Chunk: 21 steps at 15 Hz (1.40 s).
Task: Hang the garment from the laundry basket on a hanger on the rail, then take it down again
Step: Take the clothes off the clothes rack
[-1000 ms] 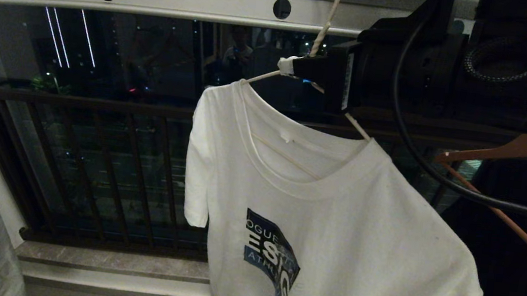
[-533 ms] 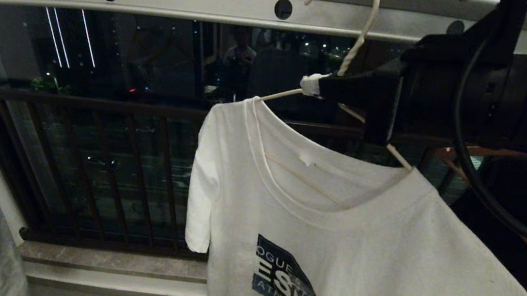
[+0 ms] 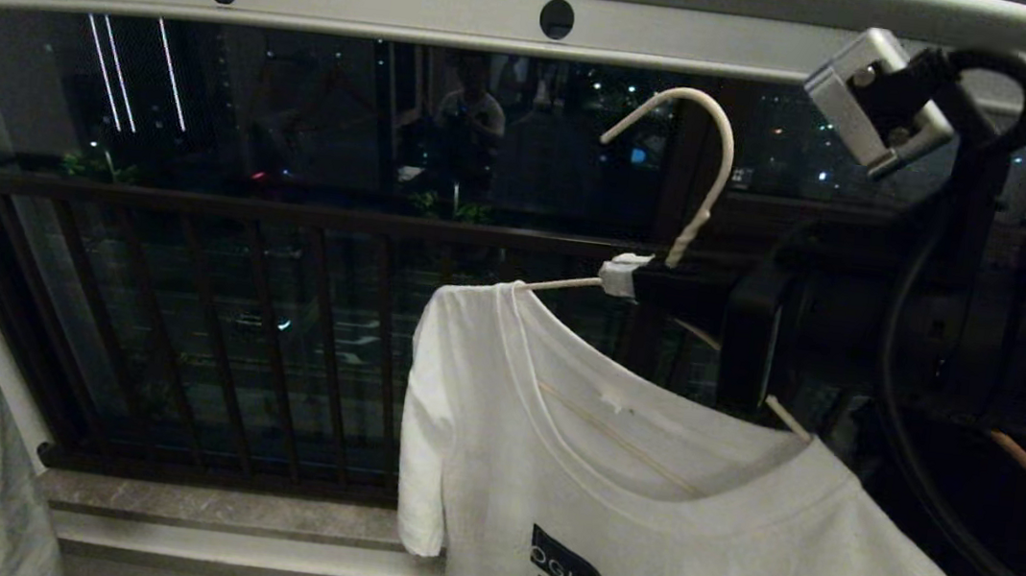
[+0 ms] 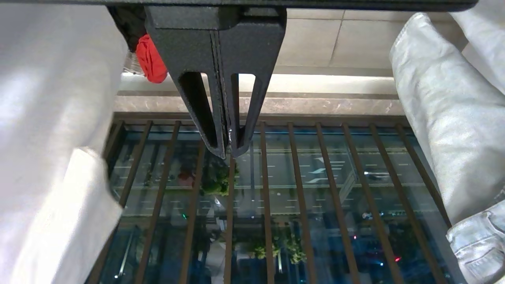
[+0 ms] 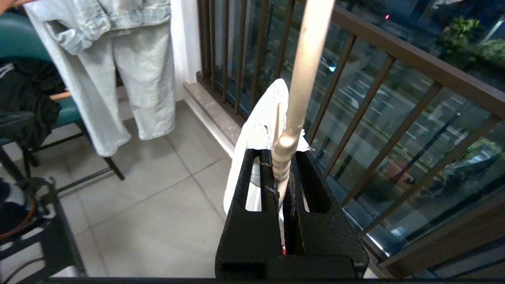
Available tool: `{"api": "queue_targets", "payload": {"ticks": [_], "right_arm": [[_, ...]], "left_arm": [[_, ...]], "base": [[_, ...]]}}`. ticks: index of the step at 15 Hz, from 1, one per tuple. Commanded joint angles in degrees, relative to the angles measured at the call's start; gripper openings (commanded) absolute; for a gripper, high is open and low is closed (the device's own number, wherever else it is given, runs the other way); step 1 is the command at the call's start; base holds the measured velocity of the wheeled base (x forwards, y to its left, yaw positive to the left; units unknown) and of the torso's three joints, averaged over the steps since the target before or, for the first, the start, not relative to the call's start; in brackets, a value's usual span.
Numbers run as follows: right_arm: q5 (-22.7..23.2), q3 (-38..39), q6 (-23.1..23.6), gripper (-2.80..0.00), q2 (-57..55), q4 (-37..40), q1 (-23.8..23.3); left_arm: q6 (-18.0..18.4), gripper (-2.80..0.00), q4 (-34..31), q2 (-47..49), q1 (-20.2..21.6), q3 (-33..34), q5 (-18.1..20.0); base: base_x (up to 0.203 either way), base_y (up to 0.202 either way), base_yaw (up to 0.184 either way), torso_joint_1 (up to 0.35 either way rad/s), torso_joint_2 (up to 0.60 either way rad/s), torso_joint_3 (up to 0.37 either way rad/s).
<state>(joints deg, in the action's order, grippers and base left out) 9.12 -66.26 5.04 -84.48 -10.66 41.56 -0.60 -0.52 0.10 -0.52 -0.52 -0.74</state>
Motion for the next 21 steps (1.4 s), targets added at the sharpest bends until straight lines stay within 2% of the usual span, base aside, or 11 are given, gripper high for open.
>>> {"api": "queue_targets", "payload": {"ticks": [1, 4, 6, 8, 11, 13, 21], "right_arm": [[0.36, 5.65, -0.69, -2.80, -0.33, -4.28, -1.43], [1.04, 10.02, -3.31, -2.80, -0.66, -9.26, -3.49], [5.27, 13.34, -3.39, -2.80, -0.47, -13.39, -4.34], [7.42, 15.62, -3.64, -2.80, -1.34, -15.22, -4.77], [11.29, 15.73, -3.57, -2.80, -5.82, -20.15, -5.09], [12.22, 15.21, -3.48, -2.80, -8.50, -22.70, -5.15], [12.50, 15.28, -1.89, -2.80, -9.39, -23.00, -5.17]], "left_arm": [[-0.02, -2.80, 0.00, -0.01, 0.00, 0.00, -0.05], [-0.02, -2.80, 0.00, -0.01, 0.00, 0.00, -0.05], [-0.02, -2.80, 0.00, -0.01, 0.00, 0.00, -0.05], [-0.02, -2.80, 0.00, -0.01, 0.00, 0.00, -0.05], [-0.02, -2.80, 0.00, -0.01, 0.00, 0.00, -0.05], [-0.02, -2.80, 0.00, -0.01, 0.00, 0.00, -0.05], [-0.02, -2.80, 0.00, -0.01, 0.00, 0.00, -0.05]], "base": [[0.000, 0.000, 0.000, 0.000, 0.00, 0.000], [0.000, 0.000, 0.000, 0.000, 0.00, 0.000], [0.000, 0.000, 0.000, 0.000, 0.00, 0.000], [0.000, 0.000, 0.000, 0.000, 0.00, 0.000], [0.000, 0.000, 0.000, 0.000, 0.00, 0.000], [0.000, 0.000, 0.000, 0.000, 0.00, 0.000], [0.000, 0.000, 0.000, 0.000, 0.00, 0.000]]}}
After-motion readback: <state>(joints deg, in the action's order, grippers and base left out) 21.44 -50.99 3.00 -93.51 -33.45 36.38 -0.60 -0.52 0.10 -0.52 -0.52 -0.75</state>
